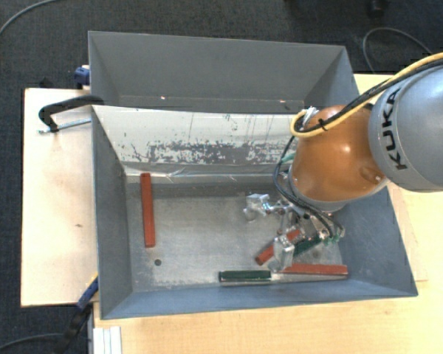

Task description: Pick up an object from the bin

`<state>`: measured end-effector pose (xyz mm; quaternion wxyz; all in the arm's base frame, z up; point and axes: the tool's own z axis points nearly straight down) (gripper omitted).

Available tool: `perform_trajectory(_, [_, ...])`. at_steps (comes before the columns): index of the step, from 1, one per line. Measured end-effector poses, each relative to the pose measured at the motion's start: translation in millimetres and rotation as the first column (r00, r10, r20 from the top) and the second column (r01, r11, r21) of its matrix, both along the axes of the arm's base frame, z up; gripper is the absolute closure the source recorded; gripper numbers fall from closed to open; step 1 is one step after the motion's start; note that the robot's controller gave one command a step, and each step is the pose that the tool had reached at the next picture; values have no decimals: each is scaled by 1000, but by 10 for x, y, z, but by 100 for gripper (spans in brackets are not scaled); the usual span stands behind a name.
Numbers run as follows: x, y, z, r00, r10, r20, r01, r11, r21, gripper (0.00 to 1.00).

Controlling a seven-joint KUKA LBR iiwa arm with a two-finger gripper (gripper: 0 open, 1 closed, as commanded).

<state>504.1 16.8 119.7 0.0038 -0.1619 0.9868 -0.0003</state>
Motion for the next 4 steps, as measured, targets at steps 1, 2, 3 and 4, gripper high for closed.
perform_trajectory(1, [-7,14,-11,1000,3,-3,-3,1000,1,100])
perform_trajectory(2, [-8,13,-11,1000,2,-3,-2,1000,1,0])
perform_trajectory(3, [-8,13,-11,1000,2,-3,-2,1000,1,100])
perform_trajectory(4, [-8,13,-11,1000,2,-3,-2,1000,1,0])
